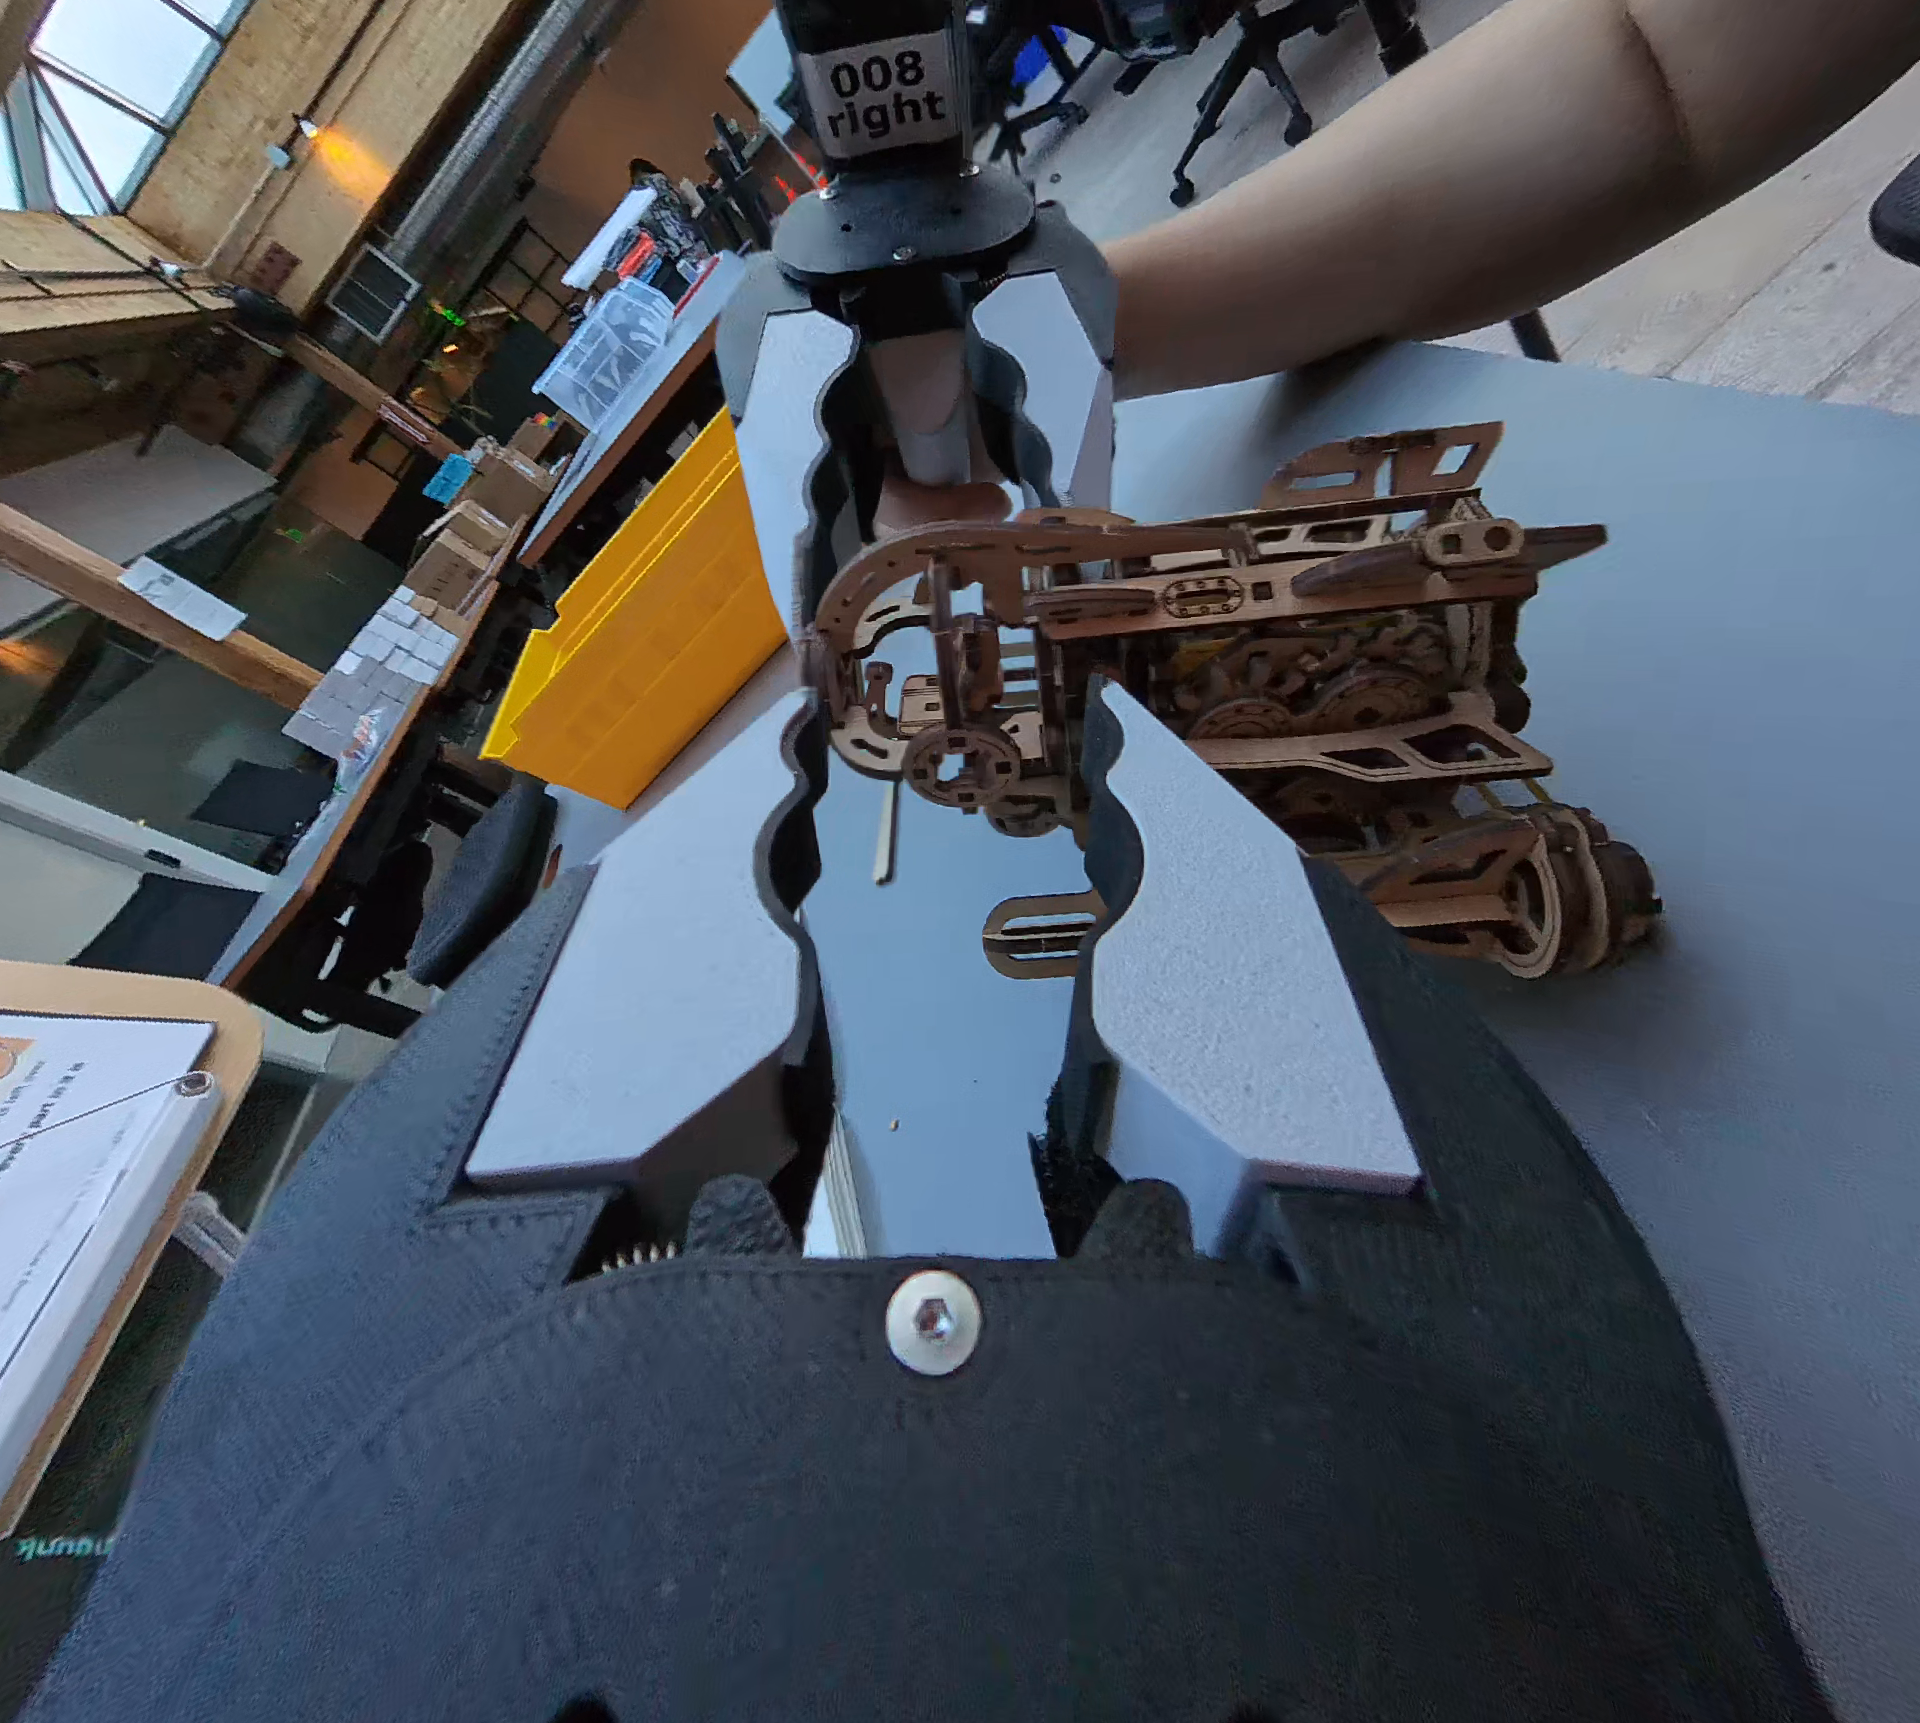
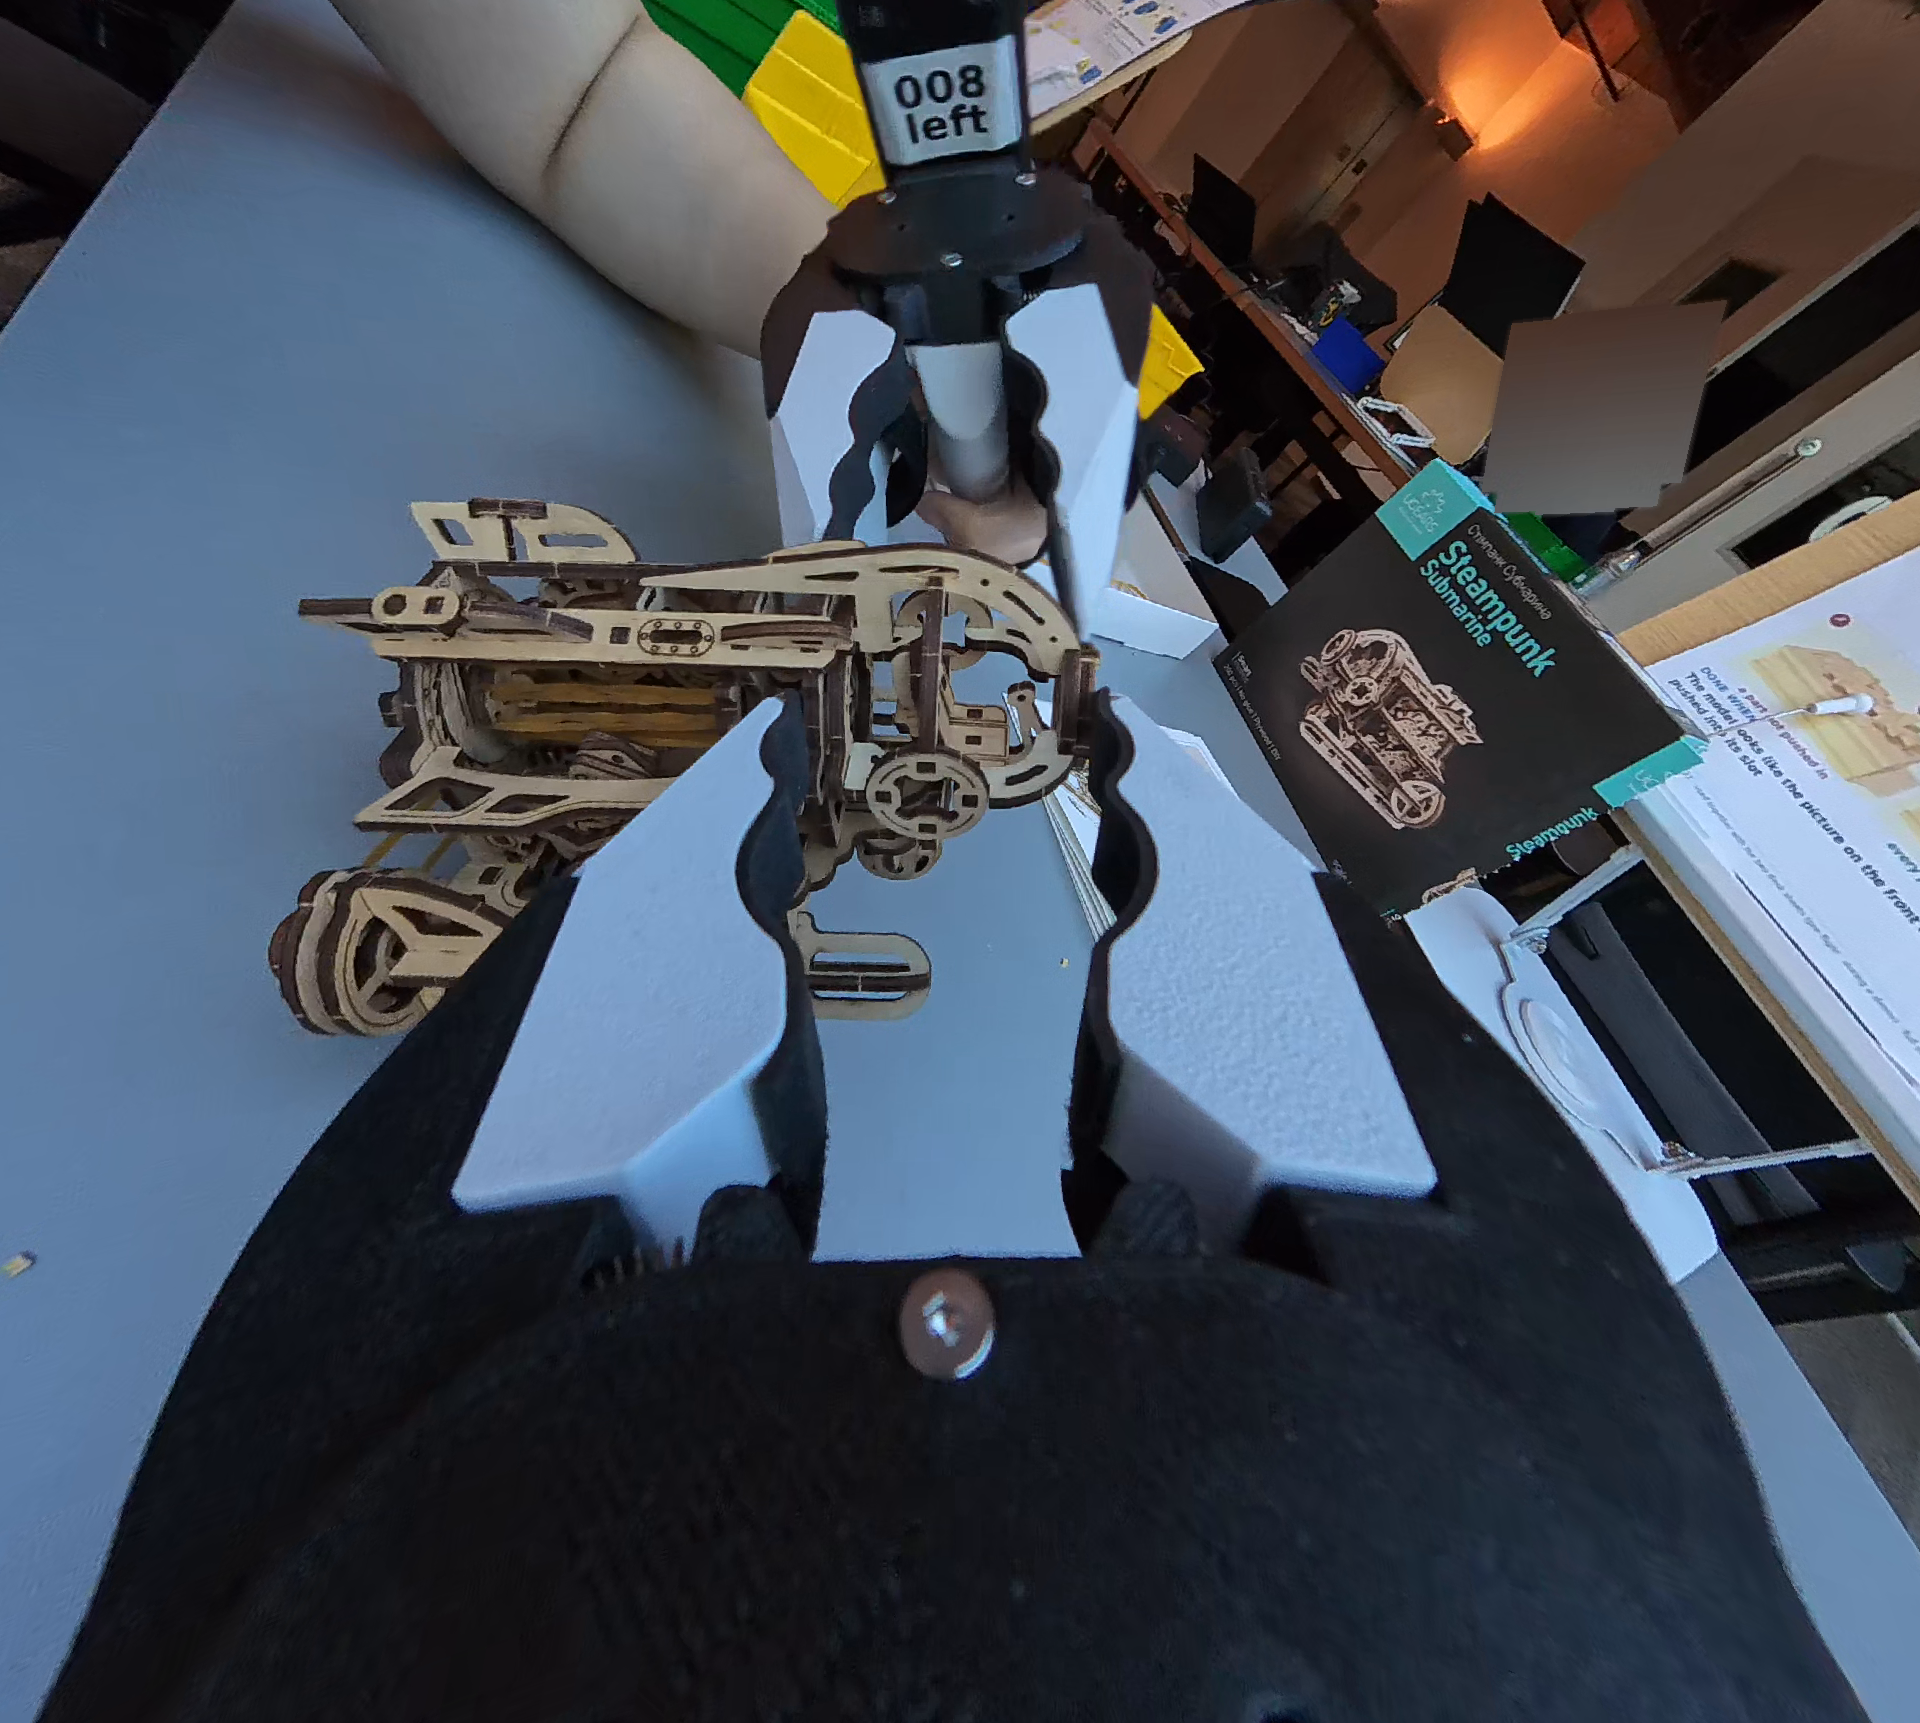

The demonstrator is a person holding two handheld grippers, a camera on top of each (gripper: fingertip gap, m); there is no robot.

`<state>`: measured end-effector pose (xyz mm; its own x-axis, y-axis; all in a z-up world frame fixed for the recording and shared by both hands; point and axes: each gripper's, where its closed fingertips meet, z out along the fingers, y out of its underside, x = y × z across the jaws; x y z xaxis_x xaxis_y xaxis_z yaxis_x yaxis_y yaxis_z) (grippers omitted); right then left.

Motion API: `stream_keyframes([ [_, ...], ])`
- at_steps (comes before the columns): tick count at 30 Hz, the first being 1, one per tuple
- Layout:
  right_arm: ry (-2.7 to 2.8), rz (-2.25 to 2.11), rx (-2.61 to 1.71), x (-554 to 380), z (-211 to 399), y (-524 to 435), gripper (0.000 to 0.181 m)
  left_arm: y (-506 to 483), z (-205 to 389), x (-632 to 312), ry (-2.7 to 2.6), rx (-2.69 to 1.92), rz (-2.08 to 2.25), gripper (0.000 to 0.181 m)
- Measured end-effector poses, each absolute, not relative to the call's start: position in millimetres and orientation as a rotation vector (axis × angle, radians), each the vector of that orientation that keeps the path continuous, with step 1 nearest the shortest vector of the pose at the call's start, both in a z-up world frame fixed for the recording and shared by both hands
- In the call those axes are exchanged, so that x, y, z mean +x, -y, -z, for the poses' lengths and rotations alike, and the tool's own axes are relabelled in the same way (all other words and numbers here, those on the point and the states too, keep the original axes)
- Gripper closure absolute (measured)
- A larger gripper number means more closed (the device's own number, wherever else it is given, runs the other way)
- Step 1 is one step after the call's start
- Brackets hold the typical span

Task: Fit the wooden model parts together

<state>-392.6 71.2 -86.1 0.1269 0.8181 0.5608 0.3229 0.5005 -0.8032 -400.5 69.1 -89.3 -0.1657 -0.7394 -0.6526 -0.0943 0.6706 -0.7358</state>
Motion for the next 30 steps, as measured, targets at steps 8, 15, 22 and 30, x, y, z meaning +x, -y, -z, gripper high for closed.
stream_keyframes([
  [8, 1.461, -0.476, -1.045, -396.0, 86.2, -69.1, 0.128, -73.9, 85.8, -402.5, -1.641, -0.765, 0.694, 0.119],
  [15, 1.470, -0.425, -1.022, -395.4, 84.7, -67.3, 0.128, -77.2, 93.2, -402.8, -1.610, -0.929, 0.850, 0.119],
  [22, 1.483, -0.245, -0.903, -398.5, 71.4, -61.0, 0.128, -71.5, 90.1, -408.9, -1.604, -1.002, 0.997, 0.129],
  [30, 1.521, -0.165, -0.850, -401.0, 68.9, -55.6, 0.128, -64.2, 83.9, -417.0, -1.589, -0.898, 1.023, 0.138],
])
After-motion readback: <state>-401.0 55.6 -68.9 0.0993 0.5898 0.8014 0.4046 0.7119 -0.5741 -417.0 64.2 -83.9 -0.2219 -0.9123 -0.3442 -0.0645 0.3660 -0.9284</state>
